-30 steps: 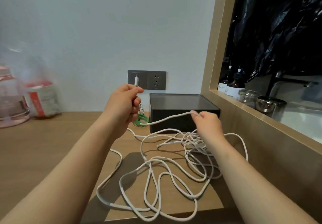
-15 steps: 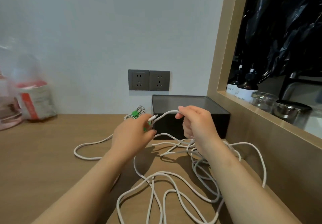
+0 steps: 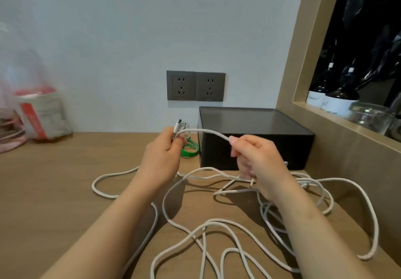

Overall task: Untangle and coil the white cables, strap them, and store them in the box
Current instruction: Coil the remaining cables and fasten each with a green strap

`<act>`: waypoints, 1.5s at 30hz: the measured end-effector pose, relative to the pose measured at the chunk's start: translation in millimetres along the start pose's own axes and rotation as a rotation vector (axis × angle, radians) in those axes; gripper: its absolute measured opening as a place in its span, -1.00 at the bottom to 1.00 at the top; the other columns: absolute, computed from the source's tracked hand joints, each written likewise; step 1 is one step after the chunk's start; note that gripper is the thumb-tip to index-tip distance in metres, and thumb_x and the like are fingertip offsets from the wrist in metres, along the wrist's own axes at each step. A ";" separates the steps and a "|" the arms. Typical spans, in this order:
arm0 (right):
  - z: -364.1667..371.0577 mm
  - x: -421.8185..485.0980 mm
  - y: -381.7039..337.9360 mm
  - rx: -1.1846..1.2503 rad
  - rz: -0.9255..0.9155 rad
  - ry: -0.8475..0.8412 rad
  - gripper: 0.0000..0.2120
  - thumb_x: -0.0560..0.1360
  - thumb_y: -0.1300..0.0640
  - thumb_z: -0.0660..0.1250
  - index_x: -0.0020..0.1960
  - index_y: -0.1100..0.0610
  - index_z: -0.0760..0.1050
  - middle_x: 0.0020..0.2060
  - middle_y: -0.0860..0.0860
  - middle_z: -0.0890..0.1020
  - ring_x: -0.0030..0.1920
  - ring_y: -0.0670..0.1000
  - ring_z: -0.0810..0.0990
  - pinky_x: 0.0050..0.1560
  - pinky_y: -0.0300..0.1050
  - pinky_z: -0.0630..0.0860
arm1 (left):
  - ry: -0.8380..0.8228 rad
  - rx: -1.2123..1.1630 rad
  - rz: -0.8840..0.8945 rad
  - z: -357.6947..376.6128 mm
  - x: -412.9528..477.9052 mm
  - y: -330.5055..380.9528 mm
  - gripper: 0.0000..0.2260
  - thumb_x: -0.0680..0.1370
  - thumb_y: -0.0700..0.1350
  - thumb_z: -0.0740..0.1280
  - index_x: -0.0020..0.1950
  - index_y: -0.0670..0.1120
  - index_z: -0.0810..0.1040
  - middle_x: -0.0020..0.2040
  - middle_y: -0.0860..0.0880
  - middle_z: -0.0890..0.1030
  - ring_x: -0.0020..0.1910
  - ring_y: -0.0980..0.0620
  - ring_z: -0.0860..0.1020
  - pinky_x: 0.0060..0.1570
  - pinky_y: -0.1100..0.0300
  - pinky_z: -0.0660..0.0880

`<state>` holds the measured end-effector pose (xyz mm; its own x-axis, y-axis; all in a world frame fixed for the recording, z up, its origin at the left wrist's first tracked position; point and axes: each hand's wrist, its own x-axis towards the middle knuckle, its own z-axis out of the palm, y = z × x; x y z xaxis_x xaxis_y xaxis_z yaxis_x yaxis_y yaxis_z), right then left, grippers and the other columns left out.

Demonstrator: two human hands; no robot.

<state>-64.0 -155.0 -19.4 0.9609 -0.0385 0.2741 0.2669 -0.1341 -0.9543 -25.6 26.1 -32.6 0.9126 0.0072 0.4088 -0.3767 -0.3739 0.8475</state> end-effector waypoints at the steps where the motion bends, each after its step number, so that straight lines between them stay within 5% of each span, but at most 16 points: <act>1: -2.3 0.1 0.1 -0.059 -0.049 0.083 -0.70 0.51 0.07 0.28 -0.34 0.20 0.46 -0.57 0.01 0.33 -0.54 -0.07 0.29 -0.44 -0.14 0.32 | -0.042 -0.049 -0.030 0.1 -0.9 1.9 -0.81 0.63 -0.10 0.14 -0.17 -0.02 0.42 -0.41 0.02 0.39 -0.42 0.02 0.34 -0.35 0.10 0.31; 5: -6.5 1.1 -0.1 -0.143 -0.187 0.389 -0.70 0.45 0.01 0.35 -0.30 0.22 0.45 -0.48 0.06 0.39 -0.41 -0.01 0.38 -0.32 -0.09 0.42 | -0.244 -0.412 -0.238 -1.7 -9.8 16.2 -0.80 0.64 -0.13 0.13 -0.16 -0.10 0.42 -0.57 0.08 0.26 -0.62 0.14 0.19 -0.63 0.32 0.16; 8: -6.0 0.7 -1.3 -0.061 -0.178 0.471 -0.73 0.49 0.01 0.31 -0.24 0.21 0.43 -0.49 0.05 0.41 -0.46 -0.03 0.37 -0.37 -0.12 0.43 | -0.401 -0.474 -0.300 -3.0 -14.3 18.8 -0.79 0.64 -0.12 0.14 -0.16 -0.10 0.46 -0.56 0.07 0.24 -0.64 0.15 0.18 -0.64 0.39 0.14; 13: -1.9 -0.8 -0.9 0.249 -0.093 0.213 -0.72 0.60 0.07 0.11 -0.16 0.20 0.45 -0.63 -0.03 0.27 -0.62 -0.07 0.22 -0.54 -0.21 0.31 | -0.388 -0.466 -0.301 -0.3 -13.9 18.9 -0.78 0.64 -0.08 0.12 -0.12 -0.10 0.46 -0.52 0.03 0.28 -0.60 0.13 0.19 -0.63 0.34 0.16; 18: 4.9 -3.7 4.4 0.234 -0.066 -0.023 -0.65 0.62 0.15 0.01 -0.13 0.26 0.50 -0.62 0.01 0.27 -0.62 -0.08 0.19 -0.59 -0.27 0.23 | -0.262 -0.449 -0.313 2.7 -8.9 11.3 -0.87 0.63 -0.08 0.16 0.00 -0.11 0.44 -0.47 0.02 0.36 -0.55 0.11 0.27 -0.58 0.31 0.24; 29: 9.5 -4.7 6.9 -0.163 -0.273 0.080 -0.84 0.55 0.13 0.22 -0.10 -0.08 0.54 -0.43 -0.18 0.51 -0.40 -0.20 0.44 -0.41 -0.41 0.36 | -0.181 -0.683 -0.413 7.4 -7.9 18.7 -0.71 0.63 0.04 0.07 -0.10 -0.12 0.42 -0.45 -0.05 0.48 -0.53 0.06 0.40 -0.53 0.27 0.34; 34: 20.2 -11.6 5.5 -0.292 -0.331 -0.093 -0.79 0.51 0.15 0.29 -0.13 -0.17 0.54 -0.25 -0.26 0.60 -0.15 -0.21 0.55 -0.21 -0.38 0.49 | -0.137 -0.630 -0.389 11.1 -7.2 18.1 -0.65 0.57 0.19 0.07 0.00 -0.05 0.48 -0.08 -0.11 0.60 -0.24 -0.01 0.54 -0.22 0.13 0.42; 38: 30.8 -12.2 9.5 -0.378 -0.361 -0.119 -0.73 0.50 0.13 0.32 -0.13 -0.28 0.50 -0.26 -0.43 0.57 -0.09 -0.23 0.55 -0.13 -0.43 0.47 | -0.157 -0.674 -0.312 10.7 -11.8 15.9 -0.53 0.29 0.24 0.22 0.07 -0.01 0.47 0.09 -0.05 0.61 -0.11 -0.01 0.58 -0.01 0.02 0.48; 41: 31.1 -10.7 12.0 -0.388 -0.363 -0.101 -0.79 0.49 0.08 0.33 -0.13 -0.26 0.51 -0.30 -0.35 0.58 -0.13 -0.21 0.55 -0.15 -0.41 0.48 | -0.134 -0.626 -0.263 9.8 -11.0 16.3 -0.61 0.36 0.16 0.28 0.08 -0.03 0.46 0.12 -0.07 0.61 0.00 -0.07 0.59 0.11 -0.10 0.48; 45: 32.5 -11.7 11.1 -0.424 -0.299 -0.153 -0.89 0.50 -0.02 0.28 -0.17 -0.22 0.48 -0.34 -0.22 0.54 -0.20 -0.21 0.52 -0.27 -0.38 0.48 | -0.079 -0.675 -0.277 9.1 -8.9 13.6 -0.63 0.44 0.16 0.21 0.08 -0.07 0.48 -0.01 -0.05 0.66 -0.18 0.00 0.62 -0.05 0.07 0.53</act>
<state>-69.9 -123.9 -37.1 0.8560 0.2033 0.4753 0.5074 -0.5066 -0.6971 -37.4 12.5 -27.9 0.9877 -0.0576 0.1450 -0.1230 0.2849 0.9506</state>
